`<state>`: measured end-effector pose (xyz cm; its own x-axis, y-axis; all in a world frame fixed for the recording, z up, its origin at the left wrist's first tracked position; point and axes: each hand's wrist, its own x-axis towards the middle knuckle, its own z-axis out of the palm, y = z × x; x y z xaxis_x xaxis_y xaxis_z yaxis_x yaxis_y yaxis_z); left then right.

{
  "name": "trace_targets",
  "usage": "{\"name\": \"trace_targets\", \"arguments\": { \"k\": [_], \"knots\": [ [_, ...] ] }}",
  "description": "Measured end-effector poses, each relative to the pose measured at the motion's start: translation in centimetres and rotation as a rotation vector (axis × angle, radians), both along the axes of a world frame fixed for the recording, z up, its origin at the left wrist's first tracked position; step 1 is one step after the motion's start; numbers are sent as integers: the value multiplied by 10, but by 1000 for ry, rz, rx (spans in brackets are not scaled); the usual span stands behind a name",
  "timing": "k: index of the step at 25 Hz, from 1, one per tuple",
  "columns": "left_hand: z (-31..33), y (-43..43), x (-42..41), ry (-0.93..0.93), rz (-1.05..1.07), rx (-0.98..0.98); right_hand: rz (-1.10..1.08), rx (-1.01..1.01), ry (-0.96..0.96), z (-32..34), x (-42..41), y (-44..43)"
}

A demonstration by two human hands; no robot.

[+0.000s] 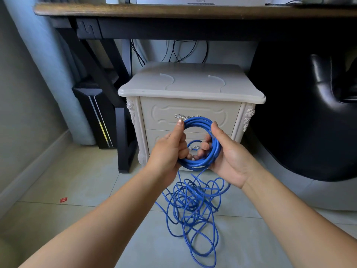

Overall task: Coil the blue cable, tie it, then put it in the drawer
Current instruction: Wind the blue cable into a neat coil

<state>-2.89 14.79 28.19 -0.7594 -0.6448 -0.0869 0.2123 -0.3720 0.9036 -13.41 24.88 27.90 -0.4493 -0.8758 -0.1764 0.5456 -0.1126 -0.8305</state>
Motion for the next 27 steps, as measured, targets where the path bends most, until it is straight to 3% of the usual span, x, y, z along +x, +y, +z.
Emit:
{"name": "trace_targets", "arguments": {
  "k": [4, 8, 11, 14, 16, 18, 22, 24, 27],
  "knots": [
    [-5, 6, 1, -14, 9, 1, -49, -34, -24, 0, 8, -3],
    [-2, 6, 6, -45, -108, 35, -177, 105, 80, 3, 11, -6],
    [8, 4, 10, -131, -194, -57, -201, 276, 297, 10, 10, -3],
    [11, 2, 11, -208, -275, -251, -158, 429, 682, 17, 9, -5],
    [9, 4, 8, -233, -313, -365, -101, 490, 838, 18, 7, -8],
    [6, 6, 6, -243, -287, -409, -67, 483, 733, 16, 4, -8],
    [11, 7, 4, -207, -163, -356, 7, 268, 358, 13, -4, -1],
    [15, 5, 5, -174, -81, -302, 75, 203, 324, 11, -9, 3],
    [16, 4, 4, -112, 56, -203, 115, 193, 426, 9, -8, 8]
  ]
}}
